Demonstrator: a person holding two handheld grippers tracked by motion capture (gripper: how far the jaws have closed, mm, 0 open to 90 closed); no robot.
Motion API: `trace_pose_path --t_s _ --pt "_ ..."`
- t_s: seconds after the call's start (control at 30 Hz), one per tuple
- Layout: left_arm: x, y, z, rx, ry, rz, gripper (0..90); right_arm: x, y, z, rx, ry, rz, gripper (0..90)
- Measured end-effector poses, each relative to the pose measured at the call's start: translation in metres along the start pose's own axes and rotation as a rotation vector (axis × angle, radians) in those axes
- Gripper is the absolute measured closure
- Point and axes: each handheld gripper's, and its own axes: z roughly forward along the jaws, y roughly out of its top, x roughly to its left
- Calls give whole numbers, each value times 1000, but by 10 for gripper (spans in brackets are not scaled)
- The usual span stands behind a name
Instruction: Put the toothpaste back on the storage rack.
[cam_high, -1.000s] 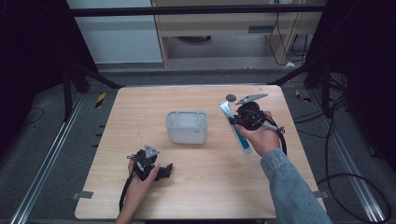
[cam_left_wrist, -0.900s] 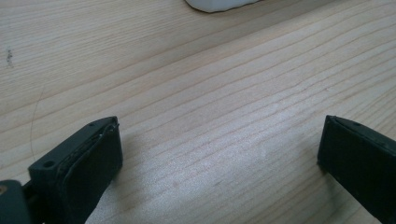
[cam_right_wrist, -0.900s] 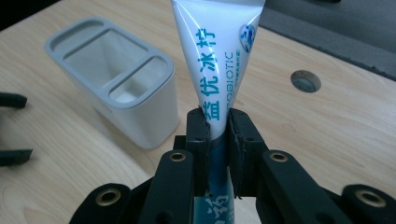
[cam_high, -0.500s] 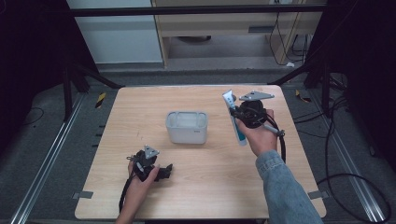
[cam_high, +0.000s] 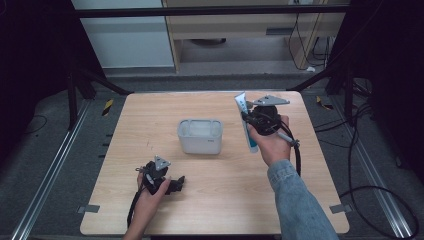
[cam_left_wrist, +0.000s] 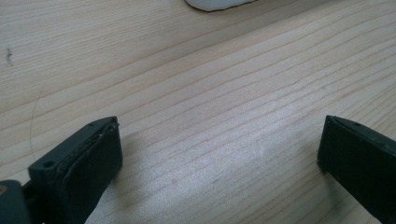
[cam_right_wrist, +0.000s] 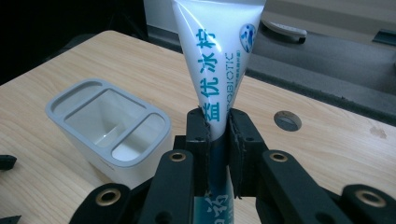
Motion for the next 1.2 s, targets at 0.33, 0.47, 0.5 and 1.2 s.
trace_pose_path --t_s 0.33,0.47,0.5,1.2 --pt "0 0 0 0 5 0 0 13 16 -7 -81 10 -16 798" --pt "-1 0 0 0 3 0 0 18 26 -4 -89 19 -16 798" --pt "-1 0 0 0 3 1 0 20 29 -3 -94 16 -22 798" --pt "-1 0 -1 3 -3 7 0 46 68 18 -181 31 -49 798"
